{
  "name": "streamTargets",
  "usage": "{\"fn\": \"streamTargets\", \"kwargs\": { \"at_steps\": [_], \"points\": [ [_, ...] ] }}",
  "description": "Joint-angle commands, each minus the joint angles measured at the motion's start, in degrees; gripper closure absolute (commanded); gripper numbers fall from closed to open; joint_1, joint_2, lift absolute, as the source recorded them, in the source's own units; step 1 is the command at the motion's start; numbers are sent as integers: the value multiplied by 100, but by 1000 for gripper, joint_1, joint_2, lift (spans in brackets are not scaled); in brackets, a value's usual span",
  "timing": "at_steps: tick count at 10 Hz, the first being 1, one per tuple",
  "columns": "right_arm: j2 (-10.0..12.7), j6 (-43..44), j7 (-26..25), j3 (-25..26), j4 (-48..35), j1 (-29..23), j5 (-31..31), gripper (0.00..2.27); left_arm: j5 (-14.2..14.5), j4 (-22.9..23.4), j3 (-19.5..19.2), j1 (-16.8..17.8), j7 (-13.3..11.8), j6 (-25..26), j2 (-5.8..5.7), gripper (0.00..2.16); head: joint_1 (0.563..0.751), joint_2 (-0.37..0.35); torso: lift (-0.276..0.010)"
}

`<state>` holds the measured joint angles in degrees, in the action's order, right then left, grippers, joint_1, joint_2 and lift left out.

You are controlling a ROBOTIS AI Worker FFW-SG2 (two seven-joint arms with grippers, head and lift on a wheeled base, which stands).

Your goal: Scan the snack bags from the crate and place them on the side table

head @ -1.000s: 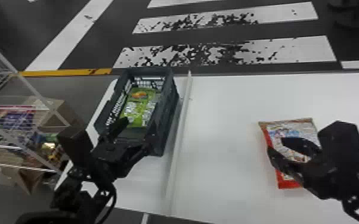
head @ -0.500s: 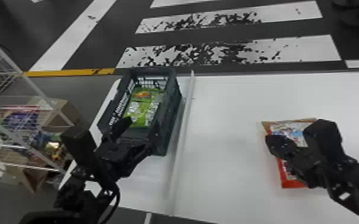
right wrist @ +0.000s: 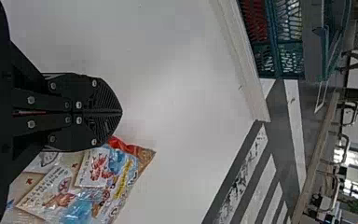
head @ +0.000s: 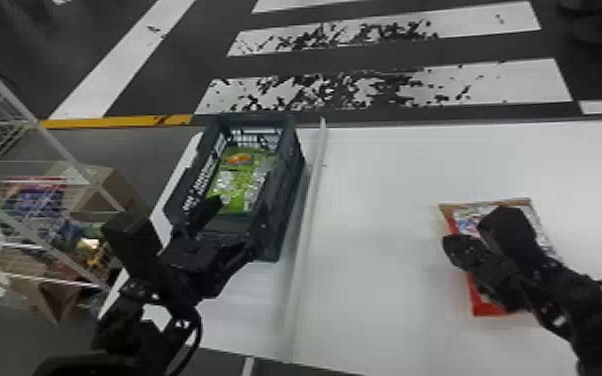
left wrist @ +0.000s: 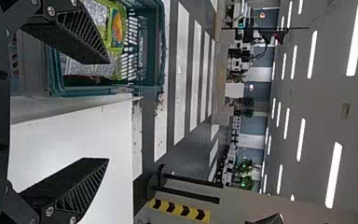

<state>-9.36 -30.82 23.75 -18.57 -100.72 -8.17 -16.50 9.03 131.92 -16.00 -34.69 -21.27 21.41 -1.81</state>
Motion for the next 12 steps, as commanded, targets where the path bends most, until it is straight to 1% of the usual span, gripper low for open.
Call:
{"fn": "streamTargets", "kwargs": {
  "at_steps": [1,5,10,12],
  "points": [
    [22,27,-20,-7,237,122,-161,2246,-7,0,-8,-11,0,0,5,140,695,265,-94],
    [-22,133,-29,160,360,157,-284,2246,-7,0,-26,-11,-9,0,5,140,695,240,-94],
    [-137,168,85,310,360,122,-284,2246,2,0,-35,-11,-9,0,5,140,695,212,-94],
    [-145,168,85,389,360,105,-266,2246,2,0,-35,-11,-9,0,5,140,695,204,-94]
  ]
}}
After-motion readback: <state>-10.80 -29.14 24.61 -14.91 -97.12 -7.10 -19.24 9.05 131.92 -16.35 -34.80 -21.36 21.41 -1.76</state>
